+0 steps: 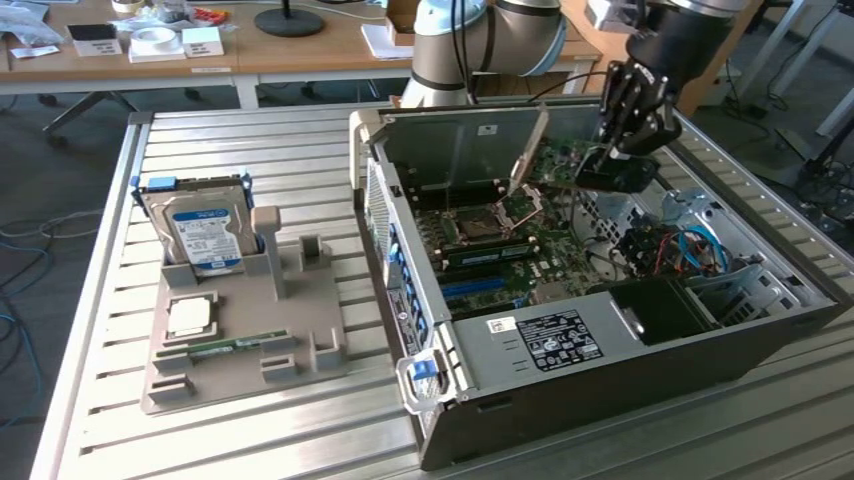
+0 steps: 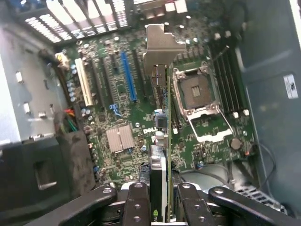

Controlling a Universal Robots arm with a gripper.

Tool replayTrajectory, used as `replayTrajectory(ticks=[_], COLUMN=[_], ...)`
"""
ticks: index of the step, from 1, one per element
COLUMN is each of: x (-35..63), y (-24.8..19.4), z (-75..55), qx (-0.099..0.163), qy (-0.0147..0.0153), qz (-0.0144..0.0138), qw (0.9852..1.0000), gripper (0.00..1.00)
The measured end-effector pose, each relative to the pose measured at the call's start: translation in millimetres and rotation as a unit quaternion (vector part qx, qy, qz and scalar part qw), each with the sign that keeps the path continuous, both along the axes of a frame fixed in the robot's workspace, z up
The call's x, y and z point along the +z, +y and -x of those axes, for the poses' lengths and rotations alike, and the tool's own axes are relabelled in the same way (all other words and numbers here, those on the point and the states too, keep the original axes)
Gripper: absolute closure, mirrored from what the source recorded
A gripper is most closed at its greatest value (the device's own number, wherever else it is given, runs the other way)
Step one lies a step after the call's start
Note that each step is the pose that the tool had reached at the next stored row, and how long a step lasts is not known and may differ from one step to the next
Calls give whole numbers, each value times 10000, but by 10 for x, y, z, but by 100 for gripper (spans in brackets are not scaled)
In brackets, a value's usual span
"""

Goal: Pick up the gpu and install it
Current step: 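Insert the gpu into the slot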

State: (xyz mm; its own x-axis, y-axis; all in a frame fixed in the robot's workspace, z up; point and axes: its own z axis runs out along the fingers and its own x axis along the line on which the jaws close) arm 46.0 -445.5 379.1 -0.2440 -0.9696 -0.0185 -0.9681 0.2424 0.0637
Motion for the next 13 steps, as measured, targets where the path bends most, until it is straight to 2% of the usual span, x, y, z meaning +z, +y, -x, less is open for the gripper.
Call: replayTrajectory(ticks=[4,7,10,13], x=[-7,-13,-19,-24], y=[0,0,0,0], z=[0,0,0,0], qx=[360,635,906,1180], qy=[0,0,0,0], qz=[1,1,1,2], qw=[9994,9980,9959,9930], gripper=[73,73,73,73])
